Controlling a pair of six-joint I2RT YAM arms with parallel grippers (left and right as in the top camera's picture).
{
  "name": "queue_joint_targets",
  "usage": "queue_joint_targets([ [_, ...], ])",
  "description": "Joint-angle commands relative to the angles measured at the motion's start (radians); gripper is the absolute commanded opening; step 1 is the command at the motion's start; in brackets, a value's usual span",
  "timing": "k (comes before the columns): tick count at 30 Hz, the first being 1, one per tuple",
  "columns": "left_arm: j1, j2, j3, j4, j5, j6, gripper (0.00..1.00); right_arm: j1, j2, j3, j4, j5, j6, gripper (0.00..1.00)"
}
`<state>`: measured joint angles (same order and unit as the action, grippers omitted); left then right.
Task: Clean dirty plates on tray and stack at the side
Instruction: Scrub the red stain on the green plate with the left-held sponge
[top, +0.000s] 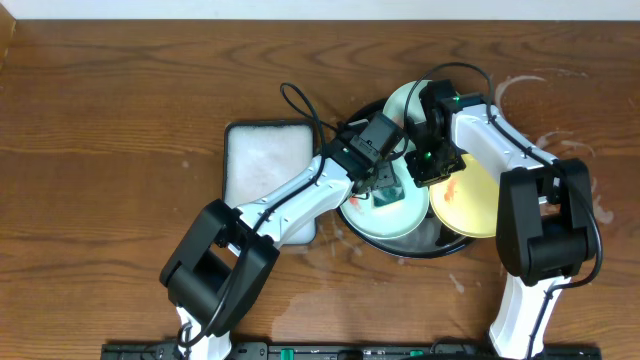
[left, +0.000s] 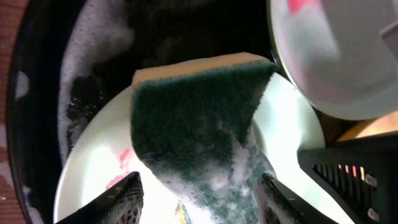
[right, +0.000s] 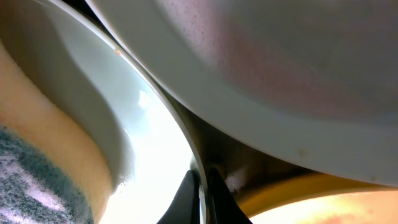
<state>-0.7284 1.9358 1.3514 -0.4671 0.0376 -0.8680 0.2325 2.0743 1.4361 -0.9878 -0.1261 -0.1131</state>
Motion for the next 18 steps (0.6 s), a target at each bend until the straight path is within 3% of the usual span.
queue_joint_targets([
  [1, 0.002, 0.021, -0.008, -0.006, -0.050, -0.064, 0.60, 0.004, 0.016, -0.019, 0.000, 0.001, 0.017, 0.01],
  [5, 0.002, 0.041, -0.008, 0.002, -0.050, -0.135, 0.60, 0.005, 0.016, -0.019, 0.000, 0.001, 0.023, 0.01],
  [14, 0.002, 0.078, -0.008, 0.023, -0.049, -0.140, 0.61, 0.005, 0.016, -0.019, 0.000, 0.002, 0.023, 0.01],
  [18, 0.002, 0.078, -0.008, 0.022, -0.047, -0.139, 0.47, 0.005, 0.016, -0.019, 0.000, 0.002, 0.023, 0.01],
])
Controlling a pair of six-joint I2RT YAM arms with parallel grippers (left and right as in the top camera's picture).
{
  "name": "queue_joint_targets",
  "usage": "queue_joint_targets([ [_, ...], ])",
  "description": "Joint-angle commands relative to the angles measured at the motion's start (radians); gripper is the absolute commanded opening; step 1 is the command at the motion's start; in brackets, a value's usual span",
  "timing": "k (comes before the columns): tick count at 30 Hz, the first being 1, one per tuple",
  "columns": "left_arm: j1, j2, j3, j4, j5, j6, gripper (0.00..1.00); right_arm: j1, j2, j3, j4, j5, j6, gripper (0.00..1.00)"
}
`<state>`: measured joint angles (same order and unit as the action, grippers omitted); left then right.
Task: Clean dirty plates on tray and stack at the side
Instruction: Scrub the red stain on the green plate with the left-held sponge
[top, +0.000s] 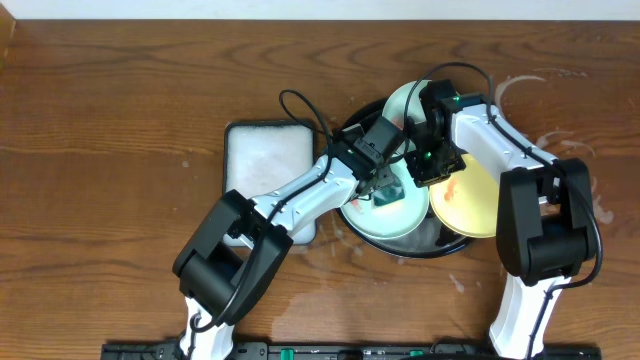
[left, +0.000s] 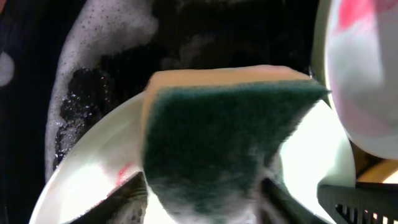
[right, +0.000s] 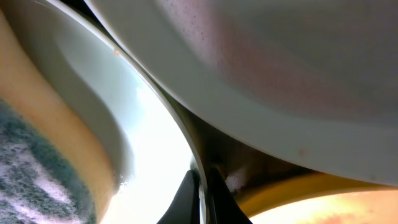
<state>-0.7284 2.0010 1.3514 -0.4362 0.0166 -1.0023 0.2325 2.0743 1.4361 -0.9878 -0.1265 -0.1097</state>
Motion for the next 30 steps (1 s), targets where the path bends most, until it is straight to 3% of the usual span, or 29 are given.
queue_joint_targets([
  [1, 0.002, 0.013, -0.008, -0.011, -0.025, -0.005, 0.43, 0.005, 0.016, -0.019, 0.000, 0.002, 0.019, 0.01],
  [8, 0.002, 0.013, -0.008, -0.027, -0.025, -0.005, 0.31, 0.005, 0.016, -0.019, 0.000, 0.002, 0.019, 0.01],
  [16, 0.002, 0.014, -0.009, -0.067, -0.026, -0.001, 0.26, 0.005, 0.016, -0.019, 0.000, 0.002, 0.019, 0.01],
  [25, 0.002, 0.018, -0.016, -0.135, -0.028, 0.048, 0.26, 0.005, 0.016, -0.019, 0.000, 0.002, 0.019, 0.01],
  [30, 0.002, 0.018, -0.019, -0.090, 0.060, 0.117, 0.35, 0.005, 0.016, -0.019, 0.000, 0.002, 0.019, 0.01],
])
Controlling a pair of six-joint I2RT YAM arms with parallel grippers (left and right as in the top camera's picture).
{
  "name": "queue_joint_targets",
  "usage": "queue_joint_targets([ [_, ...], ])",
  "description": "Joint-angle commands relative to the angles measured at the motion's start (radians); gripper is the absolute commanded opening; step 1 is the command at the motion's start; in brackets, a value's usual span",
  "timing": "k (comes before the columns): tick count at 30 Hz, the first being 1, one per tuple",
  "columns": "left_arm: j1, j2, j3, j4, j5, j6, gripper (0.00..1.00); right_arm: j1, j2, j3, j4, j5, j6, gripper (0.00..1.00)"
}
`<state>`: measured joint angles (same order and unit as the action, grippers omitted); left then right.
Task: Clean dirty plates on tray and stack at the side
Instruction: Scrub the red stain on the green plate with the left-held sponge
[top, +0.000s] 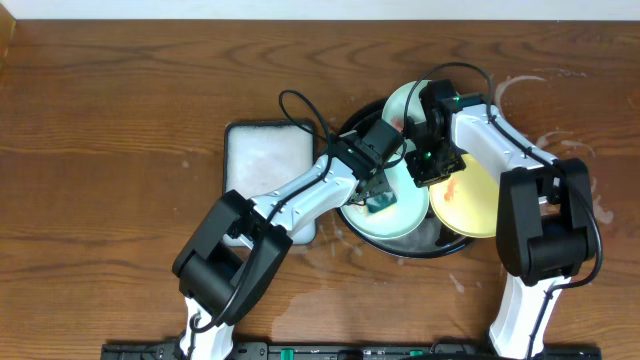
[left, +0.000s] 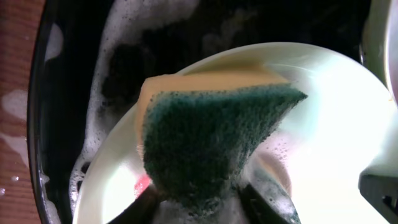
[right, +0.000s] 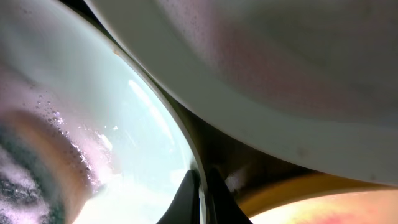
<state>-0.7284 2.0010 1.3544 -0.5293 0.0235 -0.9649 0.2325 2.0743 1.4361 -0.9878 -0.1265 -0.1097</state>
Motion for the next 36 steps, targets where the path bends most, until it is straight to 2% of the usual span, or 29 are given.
queue_joint_targets([
  [1, 0.002, 0.018, -0.022, 0.031, 0.106, 0.122, 0.36, 0.005, 0.016, -0.019, 0.000, 0.002, 0.019, 0.01],
  [5, -0.003, 0.018, -0.022, 0.109, 0.254, 0.230, 0.38, 0.005, 0.016, -0.019, 0.000, 0.002, 0.019, 0.01],
  [13, -0.019, 0.019, -0.022, 0.067, 0.245, 0.229, 0.38, 0.005, 0.016, -0.019, -0.003, 0.002, 0.019, 0.01],
  [17, -0.018, 0.019, -0.022, 0.034, 0.162, 0.229, 0.38, 0.005, 0.016, -0.019, -0.004, 0.002, 0.019, 0.01],
  [22, -0.015, 0.018, -0.021, 0.038, 0.118, 0.290, 0.58, 0.005, 0.016, -0.019, -0.006, 0.002, 0.019, 0.01],
  [25, -0.011, 0.010, -0.014, 0.024, 0.118, 0.348, 0.62, 0.005, 0.016, -0.019, -0.006, 0.002, 0.019, 0.01],
  [31, -0.010, -0.023, 0.000, -0.020, 0.193, 0.342, 0.62, 0.005, 0.016, -0.019, -0.006, 0.002, 0.019, 0.01],
  [36, -0.015, -0.023, -0.002, -0.023, 0.250, 0.233, 0.61, 0.005, 0.016, -0.019, -0.006, 0.002, 0.019, 0.01],
])
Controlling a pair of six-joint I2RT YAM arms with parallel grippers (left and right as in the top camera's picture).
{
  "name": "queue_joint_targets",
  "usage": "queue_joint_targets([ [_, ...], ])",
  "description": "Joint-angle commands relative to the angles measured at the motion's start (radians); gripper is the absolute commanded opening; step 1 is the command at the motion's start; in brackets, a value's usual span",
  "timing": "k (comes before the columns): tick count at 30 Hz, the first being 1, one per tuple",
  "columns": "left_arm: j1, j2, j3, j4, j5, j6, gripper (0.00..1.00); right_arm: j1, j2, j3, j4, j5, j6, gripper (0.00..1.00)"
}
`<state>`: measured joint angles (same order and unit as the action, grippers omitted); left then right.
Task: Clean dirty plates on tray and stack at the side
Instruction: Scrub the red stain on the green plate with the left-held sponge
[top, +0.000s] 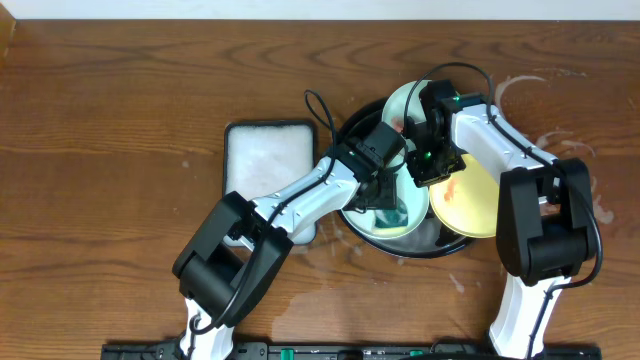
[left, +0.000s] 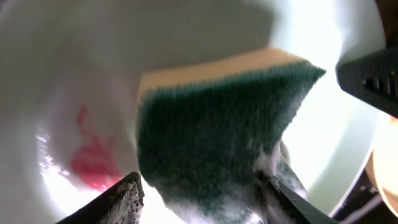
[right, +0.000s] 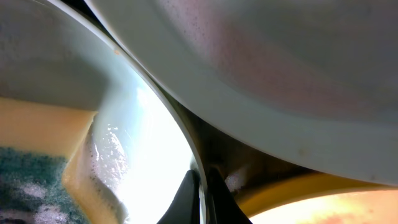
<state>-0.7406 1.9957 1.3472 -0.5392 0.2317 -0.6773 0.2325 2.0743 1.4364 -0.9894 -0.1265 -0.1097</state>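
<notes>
A pale green plate (top: 405, 222) lies in the round black tray (top: 440, 245). My left gripper (left: 199, 184) is shut on a soapy green-and-yellow sponge (left: 214, 127) pressed on this plate, just right of a red stain (left: 93, 163). From above, the left gripper (top: 388, 208) sits over the plate's middle. My right gripper (right: 200, 182) is shut on the plate's rim (right: 180, 134) at its right side (top: 427, 165). A second pale plate (top: 403, 100) leans at the tray's far edge. A yellow plate (top: 468, 205) with a red smear lies at the right.
A white rectangular dish of foam (top: 266, 165) stands left of the tray, partly under my left arm. Wet marks streak the wooden table (top: 120, 120) at the far right and in front of the tray.
My left gripper and the sponge have shifted toward the near side of the plate, so the plate fills the left wrist view with a red stain beside the sponge. The right gripper has not moved.
My right gripper stayed pinched on the plate's rim at every moment. My left gripper kept the sponge on that plate, first at its far part by the leaning plate, then nearer its left edge, and now lower on its middle.
</notes>
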Motion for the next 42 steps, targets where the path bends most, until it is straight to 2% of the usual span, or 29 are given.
queue_joint_targets([
  [1, -0.005, -0.017, 0.005, -0.013, 0.042, -0.068, 0.61, 0.005, 0.016, -0.019, -0.005, 0.002, 0.019, 0.01],
  [10, -0.012, -0.017, 0.005, -0.009, 0.043, -0.084, 0.61, 0.005, 0.016, -0.019, -0.002, 0.002, 0.019, 0.01],
  [15, -0.014, -0.017, 0.005, -0.010, 0.063, -0.084, 0.56, 0.005, 0.016, -0.019, -0.002, 0.002, 0.019, 0.01],
  [21, -0.016, -0.015, 0.005, 0.004, 0.058, -0.084, 0.38, 0.005, 0.016, -0.019, -0.003, 0.002, 0.019, 0.01],
  [29, -0.029, -0.008, -0.007, 0.002, -0.066, -0.082, 0.31, 0.005, 0.016, -0.019, -0.004, 0.002, 0.019, 0.01],
  [35, -0.029, 0.045, -0.007, 0.005, -0.121, -0.075, 0.30, 0.005, 0.016, -0.019, -0.006, 0.002, 0.019, 0.01],
  [42, -0.026, 0.071, -0.007, -0.039, -0.327, -0.026, 0.29, 0.005, 0.016, -0.019, -0.006, 0.002, 0.019, 0.01],
])
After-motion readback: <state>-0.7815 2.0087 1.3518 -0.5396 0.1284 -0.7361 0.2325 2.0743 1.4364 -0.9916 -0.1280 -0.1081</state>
